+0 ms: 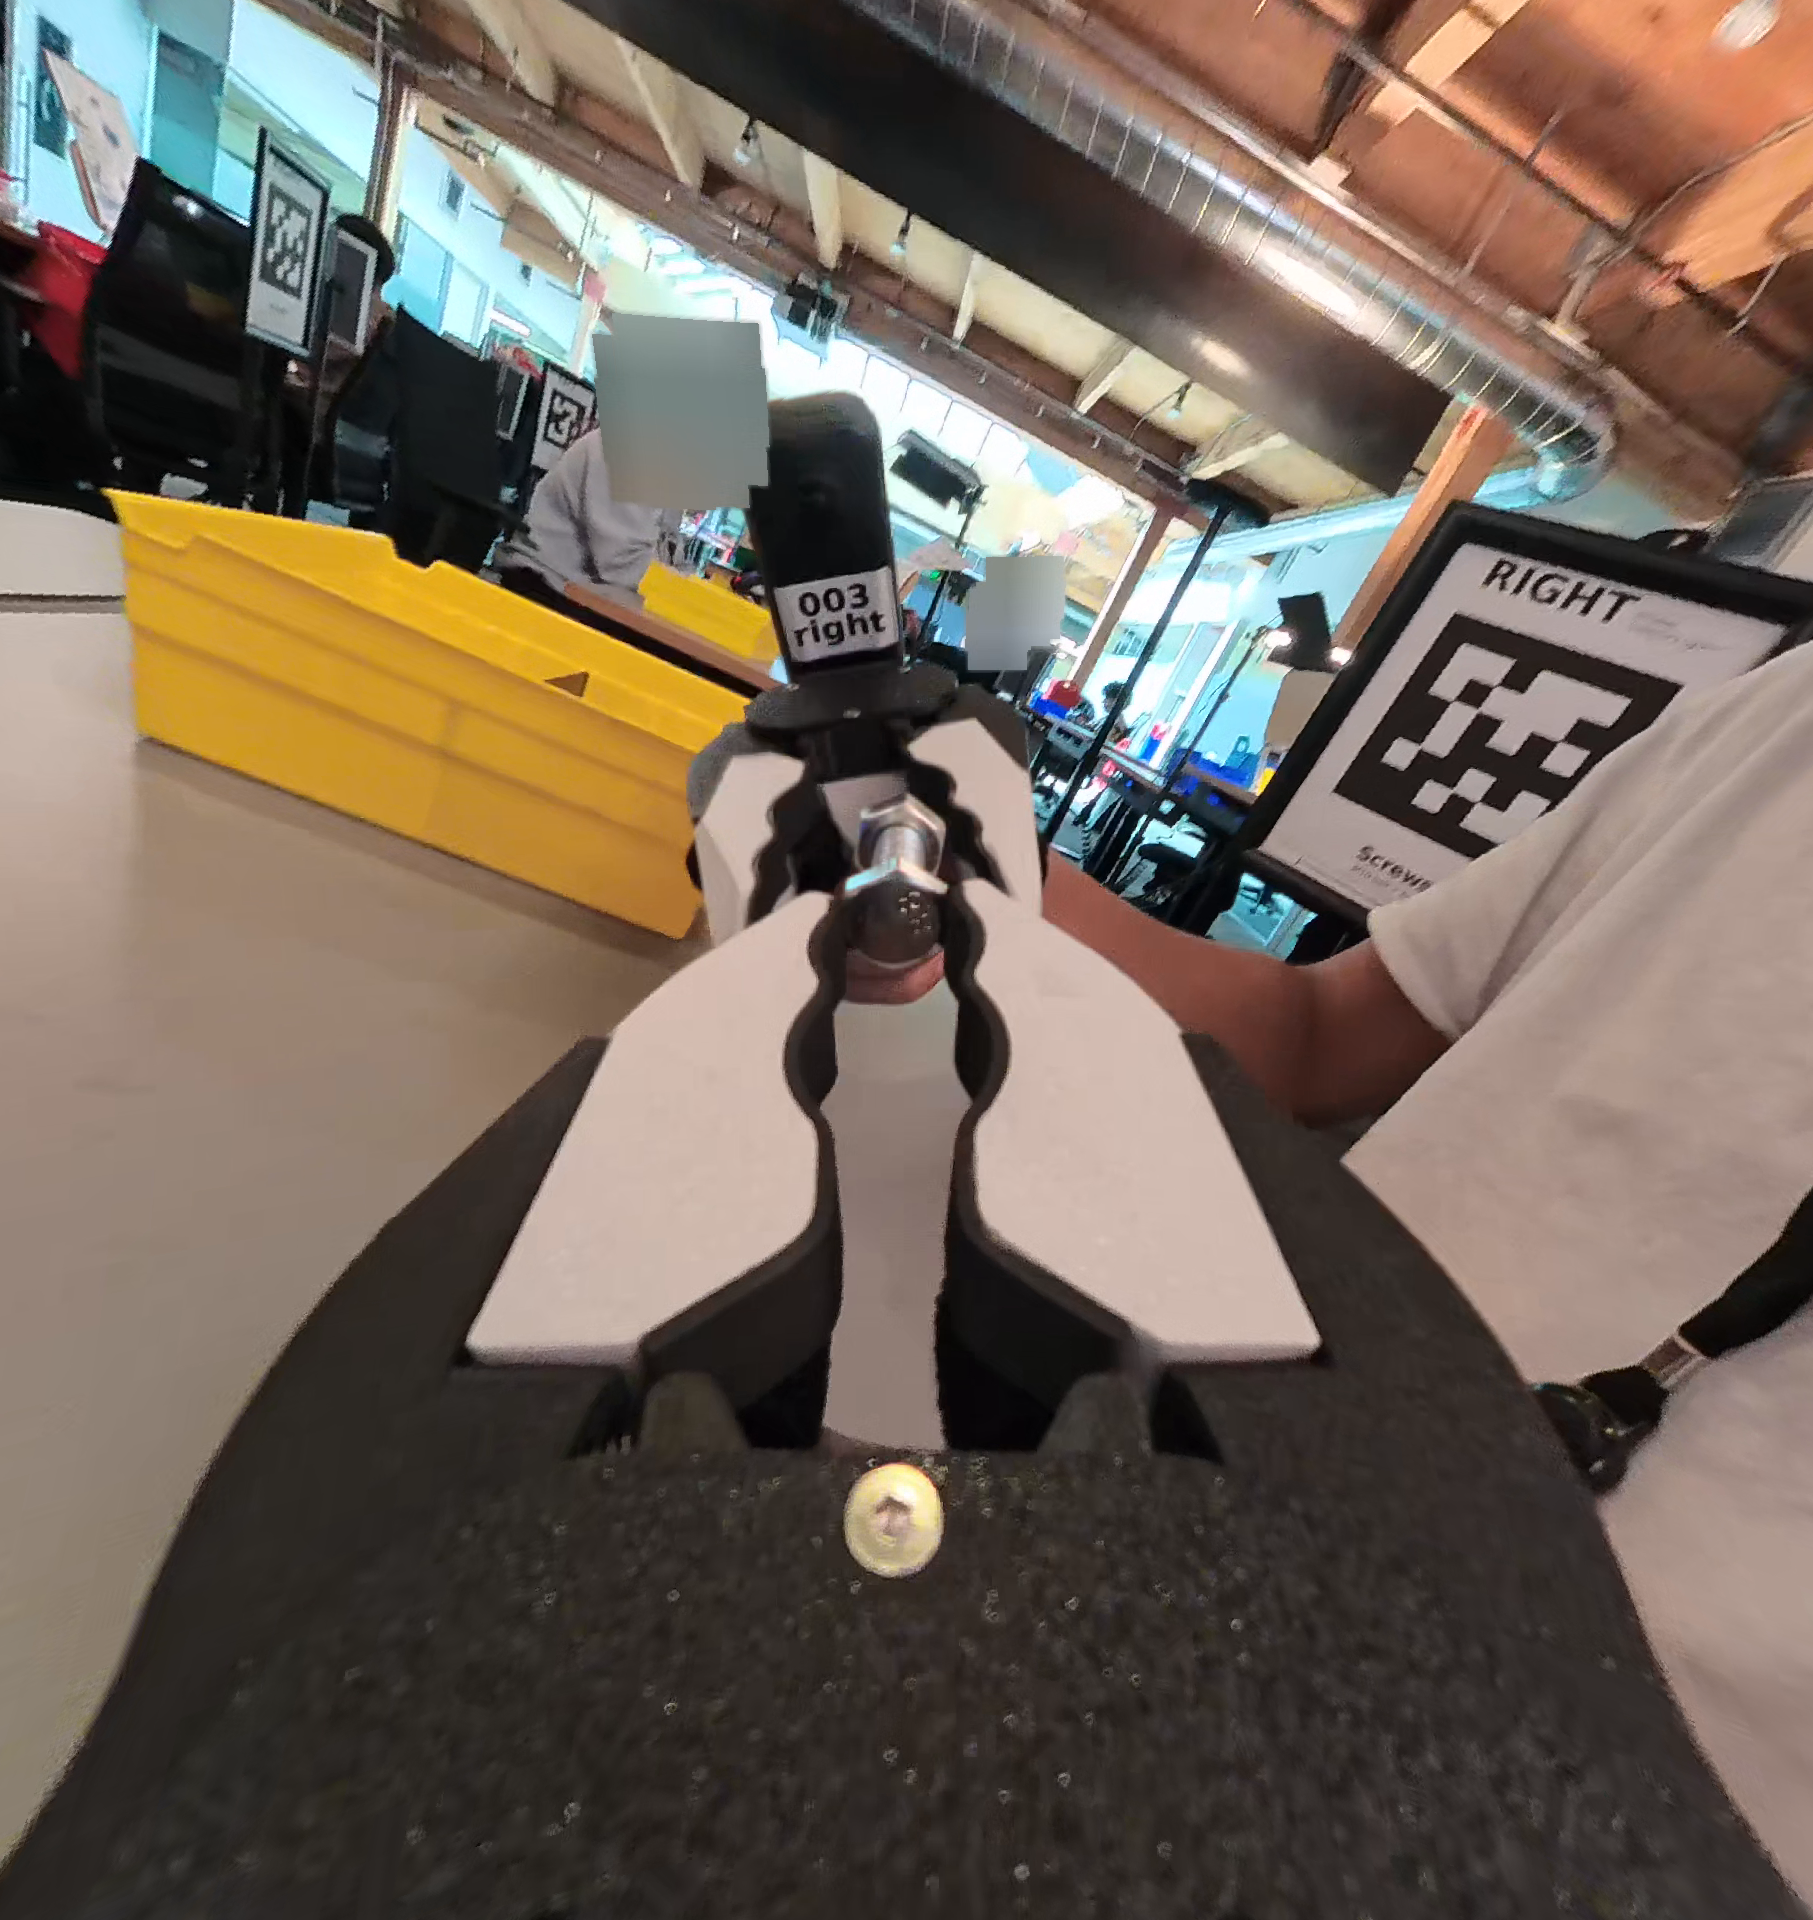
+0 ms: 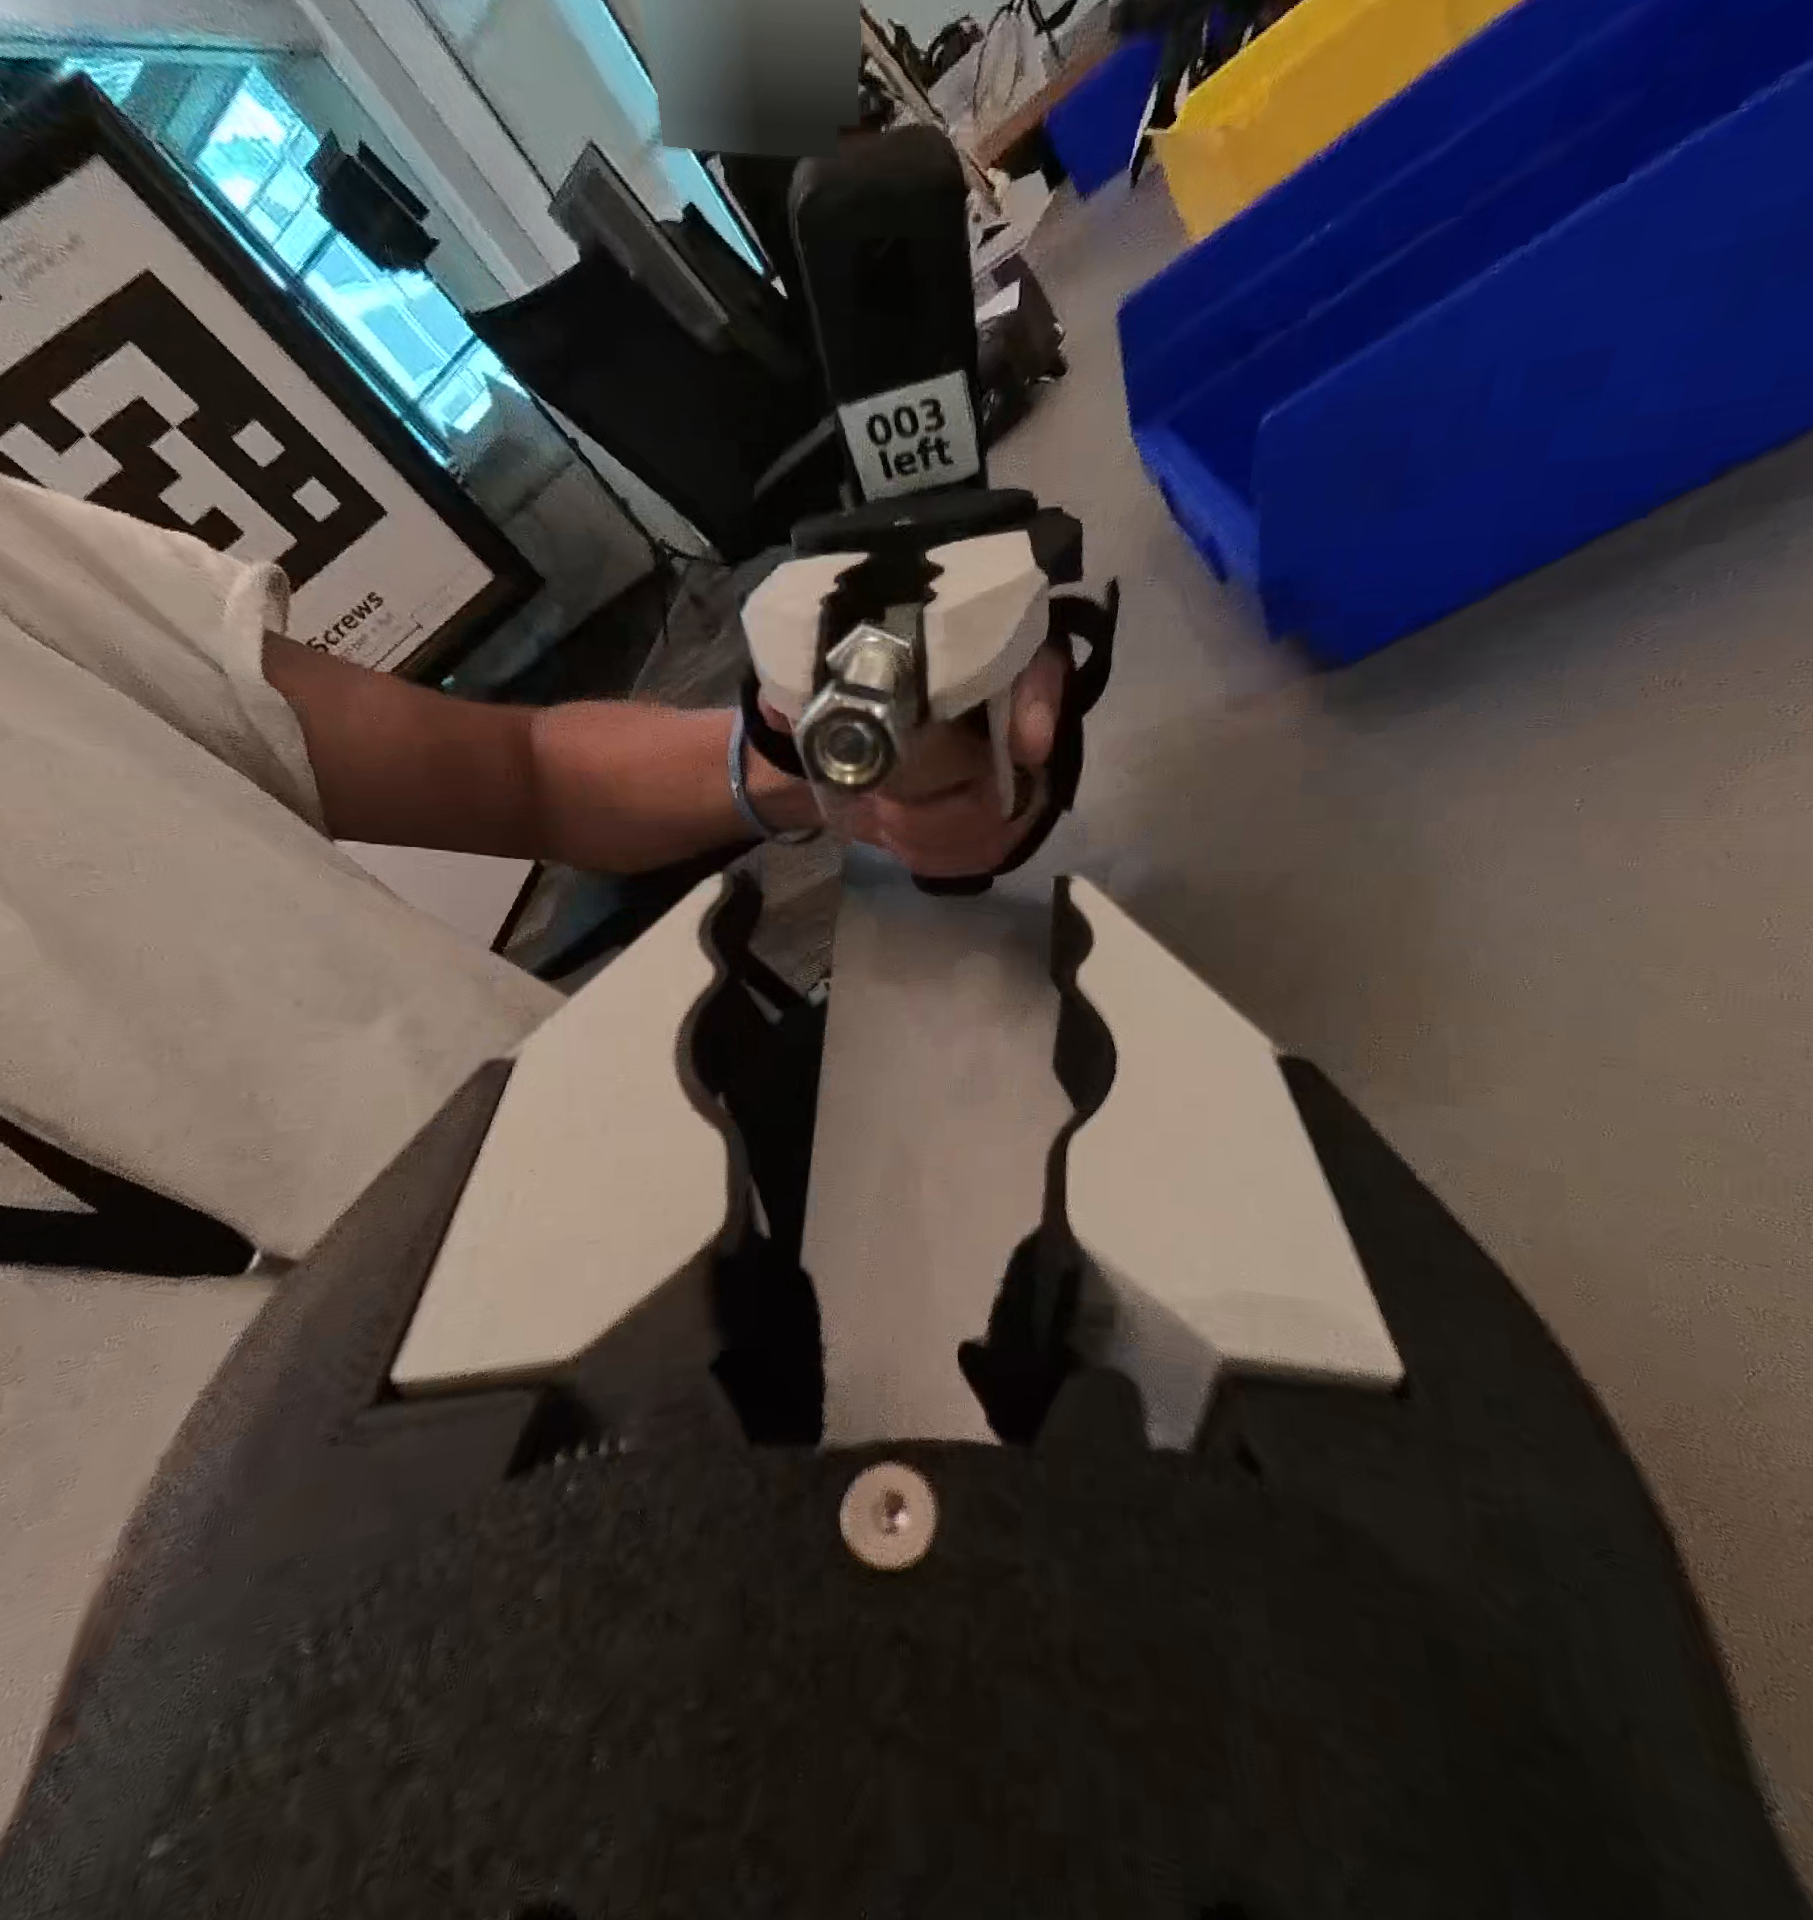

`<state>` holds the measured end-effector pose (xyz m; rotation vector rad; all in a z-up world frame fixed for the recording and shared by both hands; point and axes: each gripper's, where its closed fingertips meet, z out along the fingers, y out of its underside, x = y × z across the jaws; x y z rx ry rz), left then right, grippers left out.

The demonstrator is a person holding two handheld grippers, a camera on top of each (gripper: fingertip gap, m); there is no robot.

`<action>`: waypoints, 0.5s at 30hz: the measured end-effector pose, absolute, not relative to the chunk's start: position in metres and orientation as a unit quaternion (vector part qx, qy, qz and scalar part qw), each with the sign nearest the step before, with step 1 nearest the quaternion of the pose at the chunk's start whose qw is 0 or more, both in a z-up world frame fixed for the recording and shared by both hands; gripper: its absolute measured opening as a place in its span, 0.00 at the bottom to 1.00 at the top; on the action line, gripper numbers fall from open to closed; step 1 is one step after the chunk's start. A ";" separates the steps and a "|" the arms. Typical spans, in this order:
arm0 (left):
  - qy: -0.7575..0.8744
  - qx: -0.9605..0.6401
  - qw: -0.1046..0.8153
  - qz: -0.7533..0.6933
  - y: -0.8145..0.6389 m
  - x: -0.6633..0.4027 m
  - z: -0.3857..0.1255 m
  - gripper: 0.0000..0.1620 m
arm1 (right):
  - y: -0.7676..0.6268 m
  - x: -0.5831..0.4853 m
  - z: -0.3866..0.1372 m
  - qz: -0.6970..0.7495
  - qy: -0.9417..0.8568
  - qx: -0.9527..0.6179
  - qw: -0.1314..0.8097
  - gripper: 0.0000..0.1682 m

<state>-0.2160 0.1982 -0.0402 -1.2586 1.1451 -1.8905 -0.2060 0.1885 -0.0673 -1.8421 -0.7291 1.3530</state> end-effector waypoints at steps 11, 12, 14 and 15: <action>0.422 -0.483 0.294 -0.709 0.201 -0.213 -0.043 0.11 | 0.189 -0.193 -0.009 0.485 -0.298 -0.673 0.472 0.36; 0.417 -0.482 0.294 -0.712 0.202 -0.213 -0.042 0.11 | 0.189 -0.192 -0.021 0.472 -0.304 -0.694 0.451 0.36; 0.411 -0.481 0.292 -0.717 0.203 -0.214 -0.041 0.11 | 0.187 -0.193 -0.040 0.460 -0.309 -0.724 0.410 0.36; 0.410 -0.482 0.292 -0.717 0.204 -0.214 -0.041 0.11 | 0.187 -0.195 -0.043 0.464 -0.306 -0.729 0.400 0.36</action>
